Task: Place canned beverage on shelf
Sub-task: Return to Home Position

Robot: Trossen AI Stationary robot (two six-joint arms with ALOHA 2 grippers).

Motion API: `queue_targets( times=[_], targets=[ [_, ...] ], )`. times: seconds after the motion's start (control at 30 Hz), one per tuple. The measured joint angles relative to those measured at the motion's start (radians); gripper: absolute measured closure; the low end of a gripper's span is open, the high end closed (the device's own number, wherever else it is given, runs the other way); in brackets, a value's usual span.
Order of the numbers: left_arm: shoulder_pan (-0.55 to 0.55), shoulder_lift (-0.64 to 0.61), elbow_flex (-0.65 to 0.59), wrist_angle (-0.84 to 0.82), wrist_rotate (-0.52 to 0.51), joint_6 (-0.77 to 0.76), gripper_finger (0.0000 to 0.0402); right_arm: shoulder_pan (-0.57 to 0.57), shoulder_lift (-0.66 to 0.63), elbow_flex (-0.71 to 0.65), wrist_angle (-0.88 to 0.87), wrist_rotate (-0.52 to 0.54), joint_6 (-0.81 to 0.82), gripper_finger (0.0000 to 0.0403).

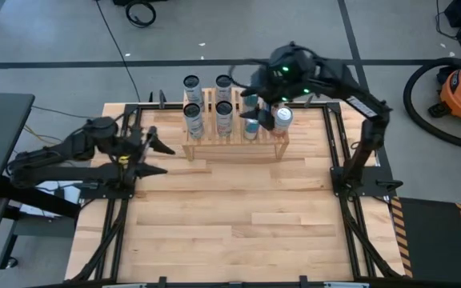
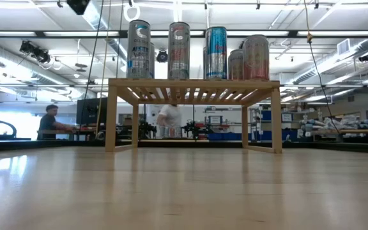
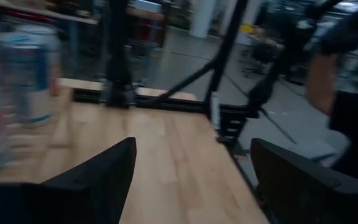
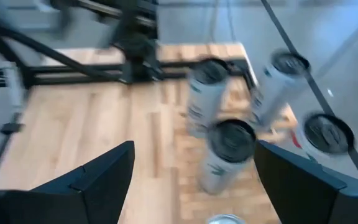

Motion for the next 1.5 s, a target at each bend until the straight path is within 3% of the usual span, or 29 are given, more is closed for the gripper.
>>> queue_targets(
  times=[0.2,0.43,0.63,0.77,1.17,1.37,1.5],
  targets=[
    [0.0,-0.108,0.0,-0.139,-0.188,0.036,0.0084,0.073,-0.096,0.0,-0.011,-0.015,-0.057,0.0067],
    [0.0,-0.158,0.0,-0.206,-0.228,0.05,0.0084,0.141,-0.209,-0.019,-0.051,-0.084,-0.079,0.0067],
    [-0.001,-0.157,-0.014,-0.24,-0.319,0.083,0.0084,0.183,-0.322,-0.147,-0.017,-0.093,-0.052,0.0066],
    [0.0,-0.181,-0.055,-0.25,-0.362,0.086,0.0084,0.212,-0.407,-0.3,0.038,-0.093,-0.054,0.0066],
    [0.0,-0.329,-0.283,-0.122,-0.364,0.026,0.0084,0.265,-0.704,-0.925,0.455,-0.092,-0.007,0.0066],
    [0.0,-0.402,-0.392,-0.056,-0.365,0.064,0.0084,0.296,-0.827,-1.245,0.67,-0.188,0.027,0.0066],
    [0.0,-0.433,-0.484,0.04,-0.365,0.07,0.0084,0.315,-0.895,-1.437,0.88,-0.191,0.071,0.0066]
  ],
)
